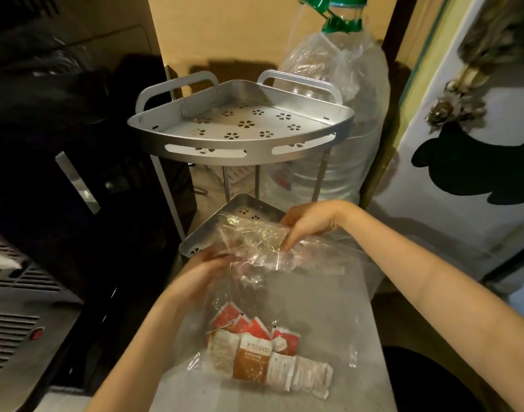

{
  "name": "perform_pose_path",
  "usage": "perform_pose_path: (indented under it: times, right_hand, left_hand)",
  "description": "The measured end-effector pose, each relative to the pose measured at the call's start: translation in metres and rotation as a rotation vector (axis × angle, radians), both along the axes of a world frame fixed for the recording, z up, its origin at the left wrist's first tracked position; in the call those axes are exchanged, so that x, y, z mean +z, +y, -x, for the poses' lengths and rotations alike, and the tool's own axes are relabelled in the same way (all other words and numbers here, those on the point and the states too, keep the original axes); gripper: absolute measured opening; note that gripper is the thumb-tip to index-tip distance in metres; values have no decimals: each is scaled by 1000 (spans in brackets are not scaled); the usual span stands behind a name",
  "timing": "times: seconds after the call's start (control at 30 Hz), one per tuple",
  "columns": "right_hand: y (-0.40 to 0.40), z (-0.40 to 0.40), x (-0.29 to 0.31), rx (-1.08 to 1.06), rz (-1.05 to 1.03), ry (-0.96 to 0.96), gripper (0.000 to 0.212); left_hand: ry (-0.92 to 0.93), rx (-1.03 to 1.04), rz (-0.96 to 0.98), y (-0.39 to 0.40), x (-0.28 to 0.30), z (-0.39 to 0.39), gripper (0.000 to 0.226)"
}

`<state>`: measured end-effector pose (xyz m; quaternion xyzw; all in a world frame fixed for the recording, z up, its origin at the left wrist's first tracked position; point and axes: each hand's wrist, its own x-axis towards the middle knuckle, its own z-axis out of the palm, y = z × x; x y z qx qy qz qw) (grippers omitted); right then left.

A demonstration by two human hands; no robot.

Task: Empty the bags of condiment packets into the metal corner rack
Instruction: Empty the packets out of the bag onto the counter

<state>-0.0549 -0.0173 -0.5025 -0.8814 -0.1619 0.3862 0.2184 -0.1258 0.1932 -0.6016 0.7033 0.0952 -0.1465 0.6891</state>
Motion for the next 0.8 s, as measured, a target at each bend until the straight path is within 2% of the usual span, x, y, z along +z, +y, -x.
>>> perform_pose_path:
  times: [0.1, 0.17, 0.2, 0.23, 0.3, 0.4, 0.47, 0.53, 0.63, 0.7, 0.8]
  right_hand:
    - [-4, 9, 2, -61, -56, -21, 16]
    - [-6, 18, 3, -128, -154, 8, 8]
    - [-7, 24, 3, -160, -207, 31, 8]
    - [-7, 30, 4, -186, -250, 43, 13]
    - [-6, 41, 7, -208, -295, 40, 21]
    - [-1, 57, 12, -244, -362, 39, 9]
    - [8, 68, 19, -270, -398, 38, 10]
    - [19, 77, 26, -297, -428, 23, 9]
    - [37, 91, 32, -375, -527, 47, 21]
    - [49, 99, 34, -435, -620, 71, 13]
    - [53, 107, 26, -549, -787, 119, 18]
  left_hand:
    - [-114, 236, -258, -15, 6, 10, 50]
    - [-308, 421, -479, -32, 16, 35, 56]
    - [-427, 447, -512, -42, 18, 54, 52]
    - [-517, 418, -492, -52, 18, 73, 48]
    - [-565, 322, -396, -68, 10, 106, 47]
    - [-554, 316, -416, -76, -6, 124, 64]
    - [-527, 338, -437, -76, -3, 130, 66]
    - [-474, 350, -442, -72, -1, 137, 65]
    - [-385, 309, -377, -63, -1, 140, 60]
    - [-405, 304, -337, -55, 1, 136, 54]
    - [-473, 355, -271, -39, 4, 121, 48]
